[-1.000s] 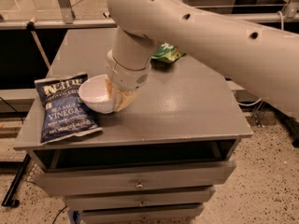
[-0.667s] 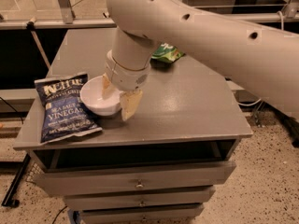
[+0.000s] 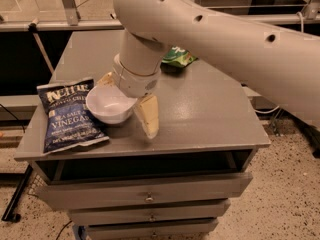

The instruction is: Move white bowl near blue chip bag

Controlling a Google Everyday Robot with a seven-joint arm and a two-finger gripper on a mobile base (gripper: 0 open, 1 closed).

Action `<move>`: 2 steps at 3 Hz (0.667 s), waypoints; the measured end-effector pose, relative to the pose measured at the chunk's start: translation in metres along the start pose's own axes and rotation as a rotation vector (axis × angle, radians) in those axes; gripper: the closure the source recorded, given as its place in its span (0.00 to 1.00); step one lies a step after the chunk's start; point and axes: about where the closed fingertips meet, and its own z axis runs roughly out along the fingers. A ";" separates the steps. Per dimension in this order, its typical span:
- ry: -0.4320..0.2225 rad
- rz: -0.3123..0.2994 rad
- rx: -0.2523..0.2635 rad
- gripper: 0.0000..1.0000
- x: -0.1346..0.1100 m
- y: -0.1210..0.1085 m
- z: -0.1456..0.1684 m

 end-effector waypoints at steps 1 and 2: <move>0.011 0.024 0.021 0.00 0.008 0.009 -0.008; 0.068 0.087 0.008 0.00 0.032 0.029 -0.026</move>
Offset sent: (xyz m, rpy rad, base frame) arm 0.0065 -0.1014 0.0195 -0.0949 -0.0267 -0.2057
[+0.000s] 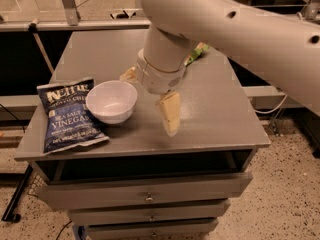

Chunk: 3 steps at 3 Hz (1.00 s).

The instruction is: Move white bowl near blue chip bag

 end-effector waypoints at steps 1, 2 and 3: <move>0.070 0.091 -0.019 0.00 0.034 0.026 -0.022; 0.119 0.235 -0.047 0.00 0.072 0.069 -0.039; 0.132 0.346 -0.065 0.00 0.094 0.102 -0.046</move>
Offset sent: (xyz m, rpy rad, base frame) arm -0.0087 -0.1514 0.0088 -0.1173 0.0460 -0.3594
